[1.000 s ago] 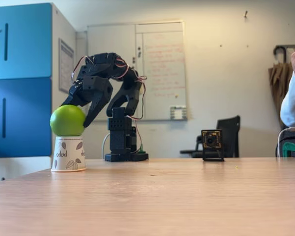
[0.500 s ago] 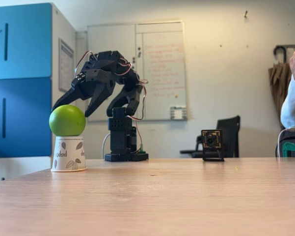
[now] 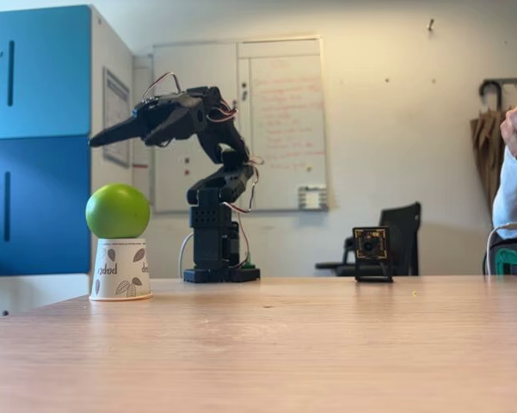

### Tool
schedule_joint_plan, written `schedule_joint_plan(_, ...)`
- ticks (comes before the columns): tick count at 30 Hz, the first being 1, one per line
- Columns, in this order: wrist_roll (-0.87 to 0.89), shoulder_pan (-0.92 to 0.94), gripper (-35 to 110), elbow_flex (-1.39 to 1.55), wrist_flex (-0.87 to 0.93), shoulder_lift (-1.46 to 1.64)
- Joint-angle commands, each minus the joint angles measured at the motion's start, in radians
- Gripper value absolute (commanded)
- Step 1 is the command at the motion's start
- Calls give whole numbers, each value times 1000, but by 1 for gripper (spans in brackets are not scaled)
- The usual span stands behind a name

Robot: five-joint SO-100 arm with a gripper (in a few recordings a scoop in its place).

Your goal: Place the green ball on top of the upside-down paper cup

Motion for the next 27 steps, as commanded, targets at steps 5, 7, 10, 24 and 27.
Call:
schedule_joint_plan(5, -3, -155, 30, 8, -15, 153)
schedule_joint_plan(7, -3, -190, 24, 37, 2, 195)
schedule_joint_plan(10, 11, -230, 11, 81, 71, 245)
schedule_joint_plan(24, 6, -255, 0, 273, 417, 272)
schedule_joint_plan(27, 5, -255, 0, 331, 451, 273)
